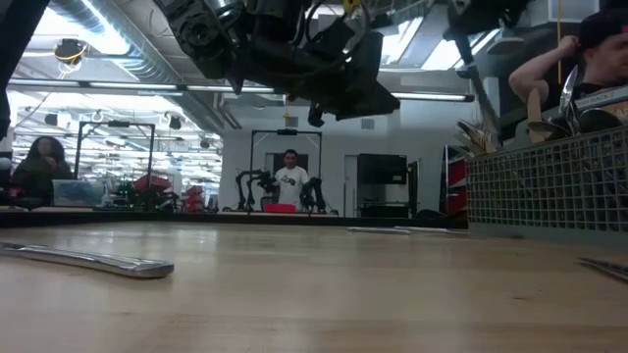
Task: Sort silverware
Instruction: Put the knife into the middle section of the utensil holder
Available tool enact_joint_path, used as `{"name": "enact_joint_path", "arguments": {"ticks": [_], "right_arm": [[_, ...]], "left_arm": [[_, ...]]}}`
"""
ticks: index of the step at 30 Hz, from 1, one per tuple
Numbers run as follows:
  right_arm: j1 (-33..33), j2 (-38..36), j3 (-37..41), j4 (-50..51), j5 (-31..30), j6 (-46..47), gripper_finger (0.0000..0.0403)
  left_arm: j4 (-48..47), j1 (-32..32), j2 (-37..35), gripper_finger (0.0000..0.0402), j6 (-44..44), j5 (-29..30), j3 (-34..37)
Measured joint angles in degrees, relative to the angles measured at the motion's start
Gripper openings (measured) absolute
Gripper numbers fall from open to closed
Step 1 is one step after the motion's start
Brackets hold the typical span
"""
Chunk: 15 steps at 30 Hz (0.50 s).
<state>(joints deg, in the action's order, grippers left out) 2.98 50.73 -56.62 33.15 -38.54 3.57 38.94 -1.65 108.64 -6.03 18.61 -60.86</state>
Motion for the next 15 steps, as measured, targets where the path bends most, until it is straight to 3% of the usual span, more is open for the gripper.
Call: {"name": "enact_joint_path", "arguments": {"ticks": [15], "right_arm": [[0.0, -4.5, 0.0, 19.2, 0.6, 5.3, 0.0005]], "left_arm": [[-3.1, 0.0, 0.0, 0.0061, -0.2, 0.0, 0.0]]}}
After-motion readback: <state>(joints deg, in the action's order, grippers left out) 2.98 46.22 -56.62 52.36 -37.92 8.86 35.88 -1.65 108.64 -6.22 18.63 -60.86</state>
